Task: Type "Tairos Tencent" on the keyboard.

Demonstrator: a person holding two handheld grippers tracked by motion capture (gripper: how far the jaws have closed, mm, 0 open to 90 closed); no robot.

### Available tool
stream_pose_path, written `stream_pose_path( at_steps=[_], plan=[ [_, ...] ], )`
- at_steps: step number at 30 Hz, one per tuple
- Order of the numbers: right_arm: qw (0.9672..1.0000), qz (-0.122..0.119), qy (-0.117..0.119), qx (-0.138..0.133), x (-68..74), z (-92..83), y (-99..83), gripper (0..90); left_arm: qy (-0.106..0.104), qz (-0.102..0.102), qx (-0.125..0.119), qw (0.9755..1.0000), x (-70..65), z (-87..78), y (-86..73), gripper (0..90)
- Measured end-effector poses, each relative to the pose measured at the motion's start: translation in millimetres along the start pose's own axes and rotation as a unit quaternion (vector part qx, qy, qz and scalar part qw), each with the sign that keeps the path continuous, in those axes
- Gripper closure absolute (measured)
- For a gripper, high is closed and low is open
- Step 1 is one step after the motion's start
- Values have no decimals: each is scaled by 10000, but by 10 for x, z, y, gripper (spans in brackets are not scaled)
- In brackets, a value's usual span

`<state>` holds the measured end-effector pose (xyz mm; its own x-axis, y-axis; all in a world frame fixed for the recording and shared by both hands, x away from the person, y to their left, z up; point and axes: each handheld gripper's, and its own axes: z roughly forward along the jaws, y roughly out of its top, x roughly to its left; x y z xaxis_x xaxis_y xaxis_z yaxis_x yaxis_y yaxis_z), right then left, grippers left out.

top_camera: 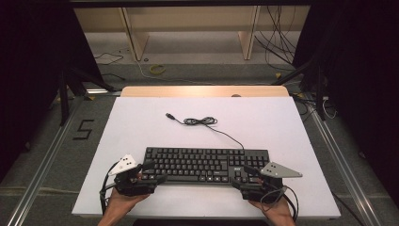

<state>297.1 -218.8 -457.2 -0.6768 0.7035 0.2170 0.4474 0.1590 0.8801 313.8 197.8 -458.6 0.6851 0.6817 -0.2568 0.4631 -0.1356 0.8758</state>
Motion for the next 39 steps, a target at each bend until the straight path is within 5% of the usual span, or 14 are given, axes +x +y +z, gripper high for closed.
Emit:
stream_pose_path(
  at_steps=[17, 39],
  plan=[
    [9999, -72, 125, 88, 65, 154, 64, 268, 50, -63, 1, 10000, 18, -6, 2, 242],
    [9981, -353, 388, 335, 247, 669, 338, 287, 594, -455, 169, 9971, 193, -57, -19, 277]
  ],
)
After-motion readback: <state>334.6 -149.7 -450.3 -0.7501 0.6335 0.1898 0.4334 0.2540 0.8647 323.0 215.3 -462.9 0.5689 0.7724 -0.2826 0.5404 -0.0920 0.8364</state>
